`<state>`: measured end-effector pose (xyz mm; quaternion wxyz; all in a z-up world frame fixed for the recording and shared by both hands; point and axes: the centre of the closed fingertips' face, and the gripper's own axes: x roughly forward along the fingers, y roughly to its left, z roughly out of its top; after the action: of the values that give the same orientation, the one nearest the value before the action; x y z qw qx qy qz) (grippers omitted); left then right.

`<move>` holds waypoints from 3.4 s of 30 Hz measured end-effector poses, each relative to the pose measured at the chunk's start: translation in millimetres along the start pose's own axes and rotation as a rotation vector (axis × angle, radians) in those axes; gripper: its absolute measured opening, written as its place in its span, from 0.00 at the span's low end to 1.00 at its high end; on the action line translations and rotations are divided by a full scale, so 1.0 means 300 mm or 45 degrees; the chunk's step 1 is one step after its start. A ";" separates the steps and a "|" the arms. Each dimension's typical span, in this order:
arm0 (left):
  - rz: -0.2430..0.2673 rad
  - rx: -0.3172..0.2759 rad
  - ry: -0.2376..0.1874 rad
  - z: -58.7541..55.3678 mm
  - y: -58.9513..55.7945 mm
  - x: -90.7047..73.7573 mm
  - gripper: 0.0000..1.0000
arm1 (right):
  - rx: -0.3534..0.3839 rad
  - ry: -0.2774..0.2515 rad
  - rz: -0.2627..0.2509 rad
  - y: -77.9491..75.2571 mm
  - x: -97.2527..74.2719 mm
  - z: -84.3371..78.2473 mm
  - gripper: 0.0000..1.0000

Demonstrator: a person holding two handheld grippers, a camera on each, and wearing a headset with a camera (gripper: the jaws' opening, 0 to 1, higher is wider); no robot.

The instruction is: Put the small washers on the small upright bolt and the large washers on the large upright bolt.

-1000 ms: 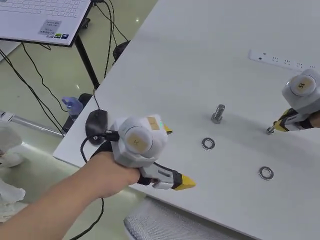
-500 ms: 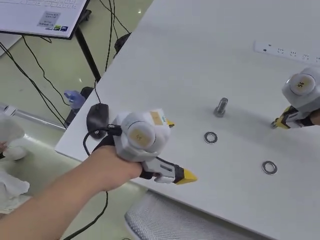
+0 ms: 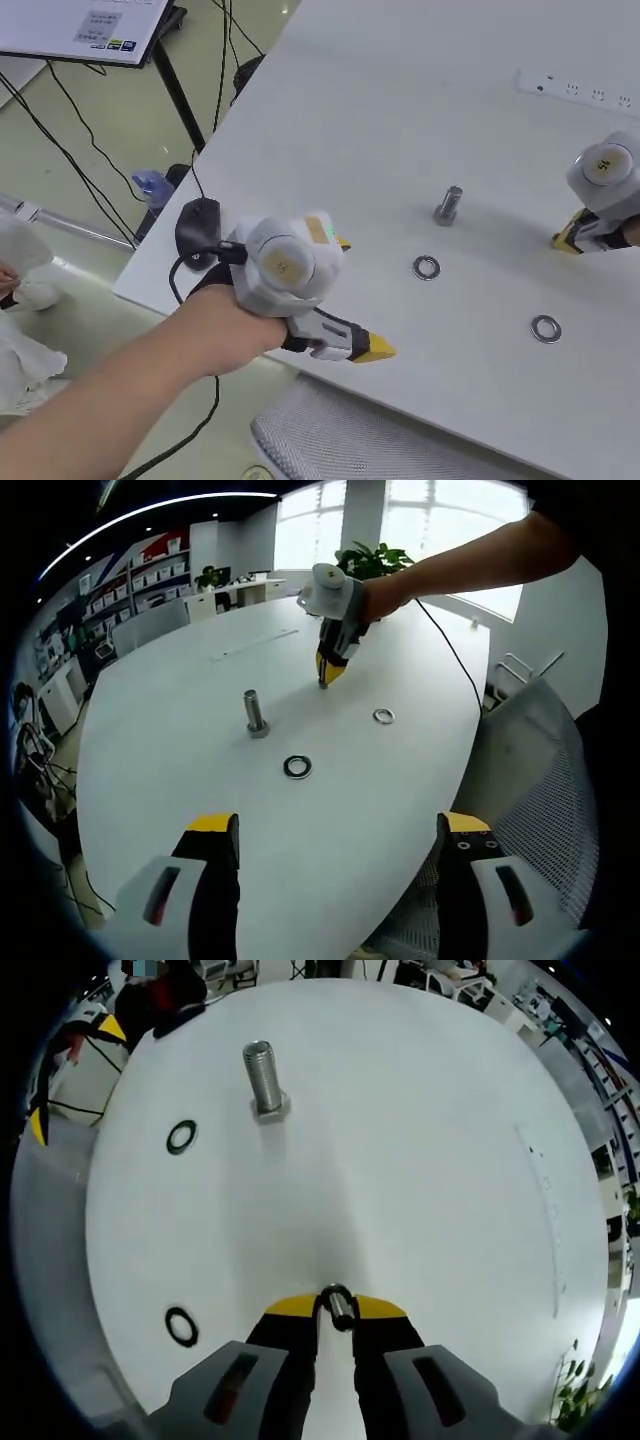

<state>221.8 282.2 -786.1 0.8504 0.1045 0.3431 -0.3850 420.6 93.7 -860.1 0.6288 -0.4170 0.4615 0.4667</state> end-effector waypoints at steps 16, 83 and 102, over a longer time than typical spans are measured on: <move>-0.016 -0.001 0.021 -0.008 -0.005 0.002 0.78 | 0.007 0.008 0.015 0.005 0.002 0.001 0.13; 0.072 -0.027 -0.113 0.064 -0.001 -0.093 0.82 | -0.017 -0.160 -0.002 0.225 -0.271 0.036 0.36; 0.077 -0.032 -0.115 0.063 -0.007 -0.106 0.80 | -0.026 -0.167 0.048 0.369 -0.239 -0.034 0.38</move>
<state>214.9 290.8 -750.8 0.8775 0.0868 0.3059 -0.3590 301.0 93.5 -803.1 0.6443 -0.3831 0.4224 0.5095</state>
